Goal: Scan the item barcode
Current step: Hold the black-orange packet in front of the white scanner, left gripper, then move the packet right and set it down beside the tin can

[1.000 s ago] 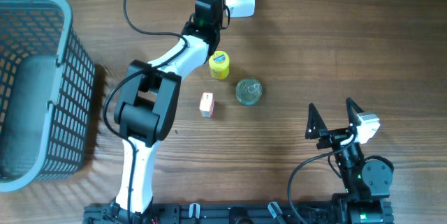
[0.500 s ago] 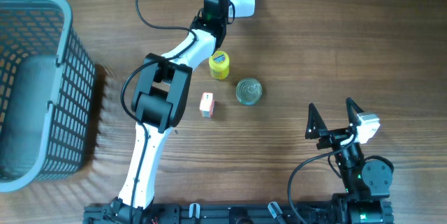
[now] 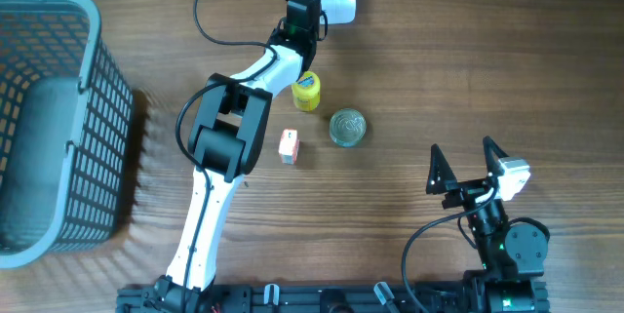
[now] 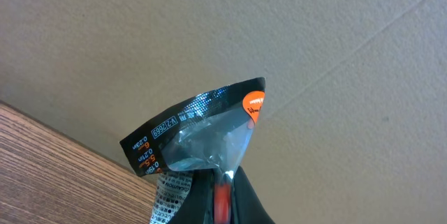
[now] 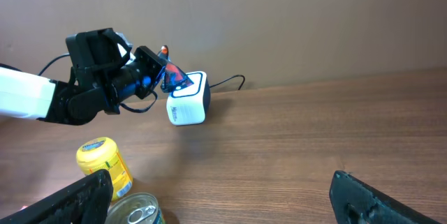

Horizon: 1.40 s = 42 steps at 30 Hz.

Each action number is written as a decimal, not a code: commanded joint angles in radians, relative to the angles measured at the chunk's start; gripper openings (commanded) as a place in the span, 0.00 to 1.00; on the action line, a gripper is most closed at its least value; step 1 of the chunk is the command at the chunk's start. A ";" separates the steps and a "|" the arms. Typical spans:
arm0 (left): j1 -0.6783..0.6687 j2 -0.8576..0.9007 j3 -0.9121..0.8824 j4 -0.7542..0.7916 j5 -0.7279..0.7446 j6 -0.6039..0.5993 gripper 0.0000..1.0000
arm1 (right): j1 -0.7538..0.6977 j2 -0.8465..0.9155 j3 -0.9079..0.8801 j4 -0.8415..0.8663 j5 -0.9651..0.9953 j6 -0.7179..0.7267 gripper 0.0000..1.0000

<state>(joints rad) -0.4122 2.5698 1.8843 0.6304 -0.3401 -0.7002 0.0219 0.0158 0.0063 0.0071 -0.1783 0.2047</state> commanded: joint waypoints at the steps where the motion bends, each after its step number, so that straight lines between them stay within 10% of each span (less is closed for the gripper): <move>1: -0.003 0.012 0.022 0.002 -0.013 0.010 0.04 | 0.001 -0.002 -0.001 0.005 0.006 0.007 1.00; 11: -0.001 -0.035 0.022 0.042 0.003 0.027 0.04 | 0.001 -0.002 -0.001 0.005 0.006 0.007 1.00; 22: -0.140 -0.368 0.022 -0.359 0.258 0.068 0.04 | 0.001 -0.002 -0.001 0.005 0.006 0.007 1.00; 42: -0.267 -0.386 0.020 -0.927 0.386 0.069 0.04 | -0.001 -0.002 0.000 0.007 0.061 0.028 1.00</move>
<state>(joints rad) -0.6788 2.1818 1.9030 -0.2424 0.0116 -0.6479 0.0219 0.0158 0.0063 0.0074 -0.1772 0.2047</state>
